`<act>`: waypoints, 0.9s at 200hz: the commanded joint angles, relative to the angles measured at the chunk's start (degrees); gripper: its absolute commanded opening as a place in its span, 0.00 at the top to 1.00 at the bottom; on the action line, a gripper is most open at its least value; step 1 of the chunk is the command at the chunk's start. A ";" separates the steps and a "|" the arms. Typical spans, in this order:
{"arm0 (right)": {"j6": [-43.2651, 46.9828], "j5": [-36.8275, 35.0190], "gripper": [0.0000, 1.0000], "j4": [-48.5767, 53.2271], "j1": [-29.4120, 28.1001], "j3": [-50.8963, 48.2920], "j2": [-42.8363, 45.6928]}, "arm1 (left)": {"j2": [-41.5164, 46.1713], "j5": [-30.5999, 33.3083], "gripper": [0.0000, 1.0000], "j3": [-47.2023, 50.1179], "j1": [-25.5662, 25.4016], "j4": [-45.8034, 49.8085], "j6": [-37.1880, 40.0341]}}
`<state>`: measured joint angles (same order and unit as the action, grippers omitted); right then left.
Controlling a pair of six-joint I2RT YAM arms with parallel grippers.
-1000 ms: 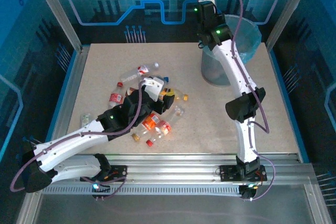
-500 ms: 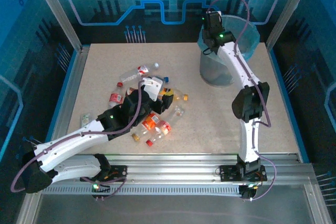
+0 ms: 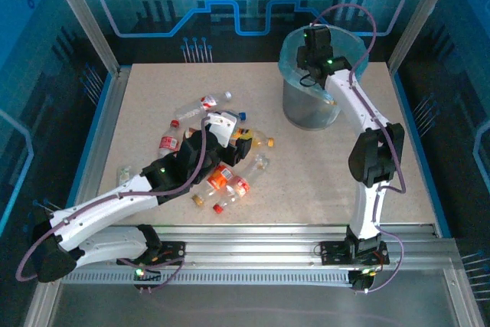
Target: Put the plastic bottles in the bin
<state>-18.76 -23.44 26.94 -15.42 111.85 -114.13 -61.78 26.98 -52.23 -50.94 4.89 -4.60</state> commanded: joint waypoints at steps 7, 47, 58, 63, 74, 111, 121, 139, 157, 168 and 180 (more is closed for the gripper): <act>-3.27 3.32 0.72 -3.66 -1.31 0.01 2.34 | -0.69 -0.86 0.33 -0.77 0.57 0.75 -0.78; -1.69 0.91 0.43 -1.38 -1.47 2.55 0.48 | -0.64 -0.69 0.32 -0.95 0.66 1.06 -0.71; -1.60 0.77 0.39 -1.30 -1.54 2.62 0.70 | -0.67 -0.57 0.31 -0.86 0.73 1.05 -0.69; -1.54 0.77 0.38 -1.35 -1.56 2.52 0.86 | -0.68 -0.54 0.31 -0.79 0.74 1.06 -0.82; -1.29 0.68 0.37 -1.41 -1.68 2.49 1.18 | -0.78 -0.51 0.31 -0.81 0.72 1.04 -0.88; -0.66 1.00 0.36 -1.86 -1.89 1.39 3.29 | -0.82 -0.53 0.31 -0.70 0.84 0.91 -1.34; -0.72 1.48 0.37 -2.11 -1.98 0.86 3.87 | -0.84 -0.48 0.31 -0.51 0.83 0.85 -1.36; -0.76 2.21 0.37 -2.35 -2.00 0.04 4.68 | -0.83 -0.34 0.31 -0.27 0.84 0.91 -1.55; -0.75 2.54 0.37 -2.16 -2.23 -0.23 5.55 | -0.70 -0.26 0.31 -0.14 0.82 0.94 -1.77; -0.83 3.08 0.37 -1.95 -2.37 -0.16 6.16 | -0.41 -0.18 0.30 -0.07 0.83 1.09 -1.84; -0.83 3.40 0.37 -1.52 -2.57 -0.06 7.10 | -0.12 0.15 0.30 0.01 0.91 1.44 -2.03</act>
<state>-19.70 -21.37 25.85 -16.97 112.05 -110.59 -62.22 26.76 -52.23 -50.46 5.76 -4.91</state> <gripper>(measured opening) 0.627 0.695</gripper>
